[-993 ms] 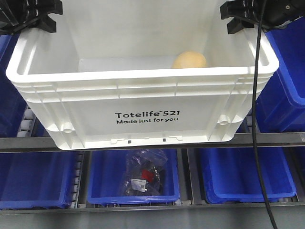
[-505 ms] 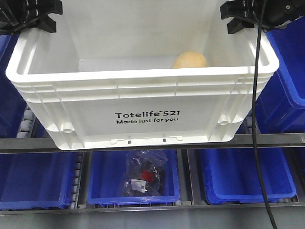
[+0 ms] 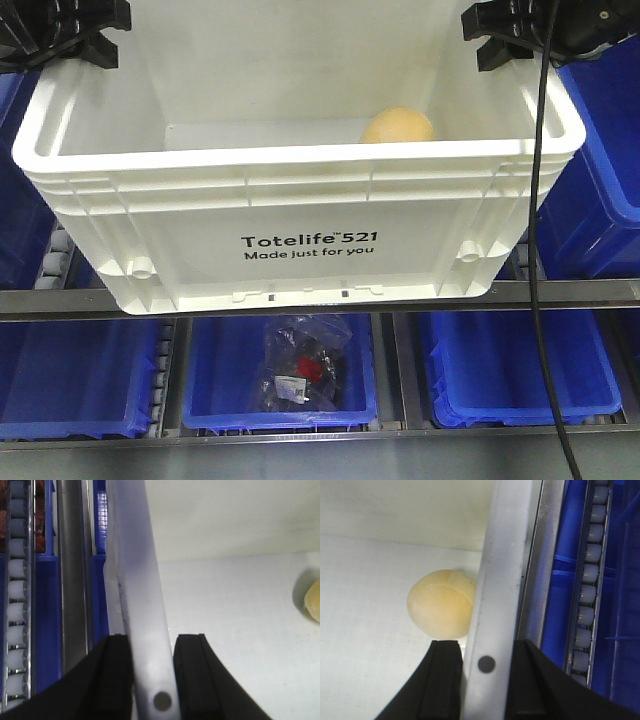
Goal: Place moving items into box and shelve
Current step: 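Hold the tote above the shelf roller track as the base aligns, then push the tote forward onto the shelf roller track with both grippers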
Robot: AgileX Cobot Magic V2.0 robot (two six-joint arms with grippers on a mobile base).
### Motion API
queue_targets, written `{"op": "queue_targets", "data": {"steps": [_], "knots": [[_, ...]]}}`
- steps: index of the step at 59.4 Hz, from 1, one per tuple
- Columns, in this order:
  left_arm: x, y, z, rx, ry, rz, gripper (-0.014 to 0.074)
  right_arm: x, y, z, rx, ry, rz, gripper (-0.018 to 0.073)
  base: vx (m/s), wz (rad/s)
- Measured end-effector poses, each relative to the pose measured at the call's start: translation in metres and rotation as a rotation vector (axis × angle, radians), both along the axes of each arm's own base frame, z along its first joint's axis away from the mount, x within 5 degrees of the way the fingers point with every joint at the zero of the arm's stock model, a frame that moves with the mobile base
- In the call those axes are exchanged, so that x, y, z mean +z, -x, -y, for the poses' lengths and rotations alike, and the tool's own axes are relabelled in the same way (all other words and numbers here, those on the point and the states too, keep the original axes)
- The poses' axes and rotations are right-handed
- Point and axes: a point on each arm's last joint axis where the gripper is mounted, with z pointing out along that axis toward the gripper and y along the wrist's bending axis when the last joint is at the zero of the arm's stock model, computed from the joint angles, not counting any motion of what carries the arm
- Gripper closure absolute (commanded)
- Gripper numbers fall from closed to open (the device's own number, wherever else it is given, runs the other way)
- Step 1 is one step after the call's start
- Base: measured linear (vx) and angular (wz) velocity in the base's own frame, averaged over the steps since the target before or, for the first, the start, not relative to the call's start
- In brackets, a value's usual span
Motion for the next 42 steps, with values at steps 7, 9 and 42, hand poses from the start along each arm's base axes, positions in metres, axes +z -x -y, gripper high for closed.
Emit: {"op": "queue_targets", "data": {"steps": [7,9,42], "knots": [[0.0000,0.0000,0.0000,0.000,0.000,0.000,0.0610,0.0000,0.0000,0.0000,0.000,0.000,0.000,0.0572,0.00,0.00],[0.0000,0.0000,0.0000,0.000,0.000,0.000,0.0610,0.0000,0.0000,0.0000,0.000,0.000,0.000,0.0572,0.00,0.00],[0.0002,-0.0007,-0.0015,0.004,-0.025,0.011,0.0610,0.0002,-0.0001,-0.0004,0.001,-0.006,0.002,0.0572,0.00,0.00]]}}
